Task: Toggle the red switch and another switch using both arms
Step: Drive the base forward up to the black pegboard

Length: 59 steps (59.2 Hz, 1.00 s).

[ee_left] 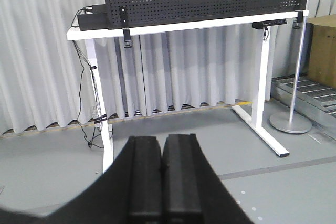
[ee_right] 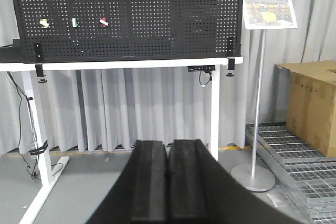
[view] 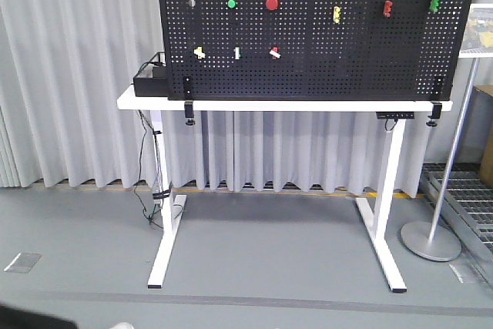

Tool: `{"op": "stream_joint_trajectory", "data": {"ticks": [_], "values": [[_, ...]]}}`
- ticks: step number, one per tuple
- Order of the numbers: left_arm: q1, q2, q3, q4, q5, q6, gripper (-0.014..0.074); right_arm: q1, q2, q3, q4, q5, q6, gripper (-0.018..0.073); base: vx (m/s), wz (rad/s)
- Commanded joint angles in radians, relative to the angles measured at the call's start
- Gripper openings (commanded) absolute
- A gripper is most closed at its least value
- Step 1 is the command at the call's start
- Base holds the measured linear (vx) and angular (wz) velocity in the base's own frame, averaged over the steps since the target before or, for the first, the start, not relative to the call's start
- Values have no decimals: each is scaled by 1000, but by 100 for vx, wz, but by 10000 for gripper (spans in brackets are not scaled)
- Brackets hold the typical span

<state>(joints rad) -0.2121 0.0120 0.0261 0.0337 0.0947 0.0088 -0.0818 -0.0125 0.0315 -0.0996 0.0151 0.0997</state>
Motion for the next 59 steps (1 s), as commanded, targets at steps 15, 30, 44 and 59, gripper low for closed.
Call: {"op": "stream_joint_trajectory", "data": {"ticks": [15,30,44,59], "values": [[5,18,17,-3,-85,-9,3,-7,-10,5,-8,-88,-3,-6,0,0],[5,18,17,-3,-85,-9,3,-7,-10,5,-8,-88,-3,-6,0,0],[5,18,17,-3,-85,-9,3,-7,-10,5,-8,-88,-3,-6,2,0],[5,18,17,-3,-85,-9,3,-7,-10,5,-8,-88,-3,-6,11,-4]]}}
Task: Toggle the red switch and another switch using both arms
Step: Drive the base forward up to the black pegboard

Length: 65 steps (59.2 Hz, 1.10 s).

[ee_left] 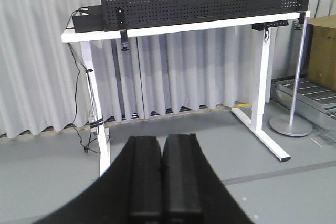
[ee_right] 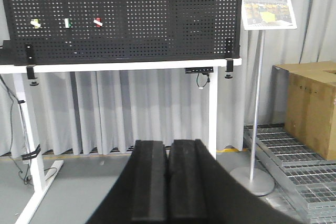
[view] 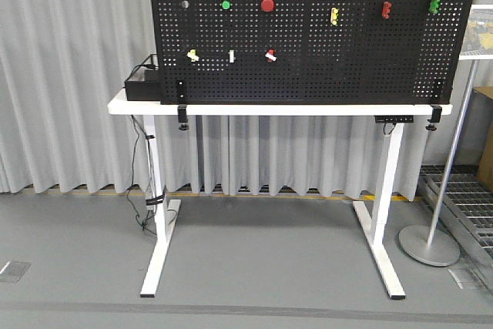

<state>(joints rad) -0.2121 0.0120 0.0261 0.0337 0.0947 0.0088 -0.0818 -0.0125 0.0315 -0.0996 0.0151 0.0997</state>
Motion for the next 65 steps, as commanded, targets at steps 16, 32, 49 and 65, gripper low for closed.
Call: {"op": "stream_joint_trajectory", "data": {"ticks": [16,32,49,65], "values": [[5,18,17,-3,-85,-9,3,-7,-10,5,-8,-88,-3,-6,24,-5],[5,18,17,-3,-85,-9,3,-7,-10,5,-8,-88,-3,-6,34,9],[5,18,17,-3,-85,-9,3,-7,-10,5,-8,-88,-3,-6,41,3],[5,18,17,-3,-85,-9,3,-7,-10,5,-8,-88,-3,-6,46,0]]}}
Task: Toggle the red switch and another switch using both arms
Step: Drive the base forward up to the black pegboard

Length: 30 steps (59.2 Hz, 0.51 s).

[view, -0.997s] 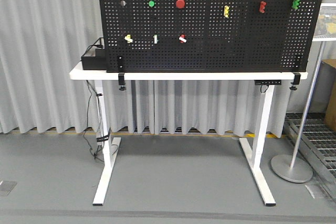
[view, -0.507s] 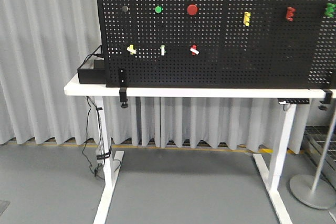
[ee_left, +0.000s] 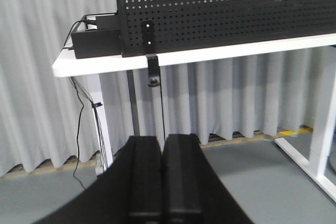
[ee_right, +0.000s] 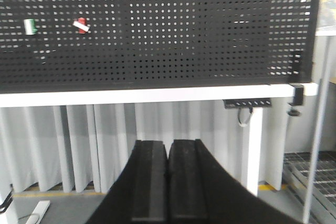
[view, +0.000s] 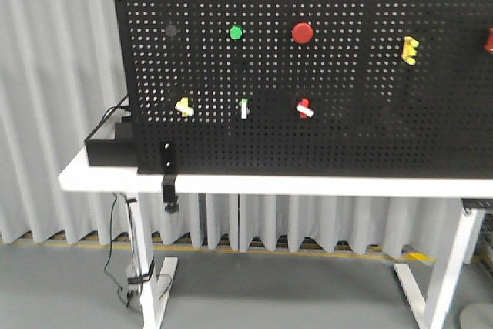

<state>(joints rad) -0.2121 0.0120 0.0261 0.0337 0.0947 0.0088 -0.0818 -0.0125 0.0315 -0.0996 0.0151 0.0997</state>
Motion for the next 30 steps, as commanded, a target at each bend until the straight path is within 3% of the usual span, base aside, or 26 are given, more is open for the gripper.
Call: {"op": "stream_joint_trajectory", "data": {"ticks": [1,30], "values": [[5,18,17,-3,-85,-9,3,-7,-10,5,-8,-88,-3,-6,48,-1],[5,18,17,-3,-85,-9,3,-7,-10,5,-8,-87,-3,-6,45,-2]]}}
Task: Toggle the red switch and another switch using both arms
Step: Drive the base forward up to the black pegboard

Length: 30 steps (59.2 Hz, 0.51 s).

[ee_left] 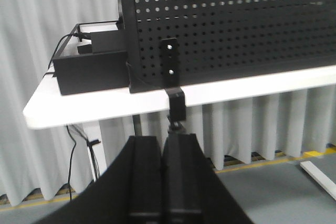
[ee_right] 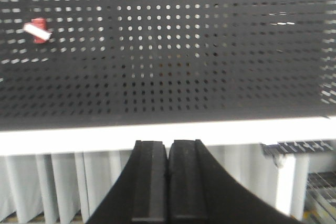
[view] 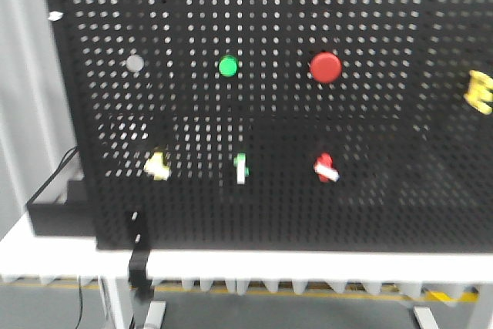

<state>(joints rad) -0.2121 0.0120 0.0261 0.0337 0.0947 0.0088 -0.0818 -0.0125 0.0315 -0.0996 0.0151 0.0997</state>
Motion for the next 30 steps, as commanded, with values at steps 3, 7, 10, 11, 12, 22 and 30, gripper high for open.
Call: {"op": "stream_joint_trajectory", "data": {"ticks": [3,7,10,11,12,22,30], "values": [[5,18,17,-3,-85,-9,3,-7,-10,5,-8,-87,-3,-6,40,1],[5,18,17,-3,-85,-9,3,-7,-10,5,-8,-87,-3,-6,40,2],[5,18,17,-3,-85,-9,3,-7,-10,5,-8,-87,-3,-6,39,2],[5,18,17,-3,-85,-9,3,-7,-10,5,-8,-87,-3,-6,39,3],[5,18,17,-3,-85,-9,3,-7,-10,5,-8,-87,-3,-6,39,3],[5,18,17,-3,-85,-9,3,-7,-10,5,-8,-87,-3,-6,36,3],[5,18,17,-3,-85,-9,3,-7,-10,5,-8,-87,-3,-6,28,1]]}}
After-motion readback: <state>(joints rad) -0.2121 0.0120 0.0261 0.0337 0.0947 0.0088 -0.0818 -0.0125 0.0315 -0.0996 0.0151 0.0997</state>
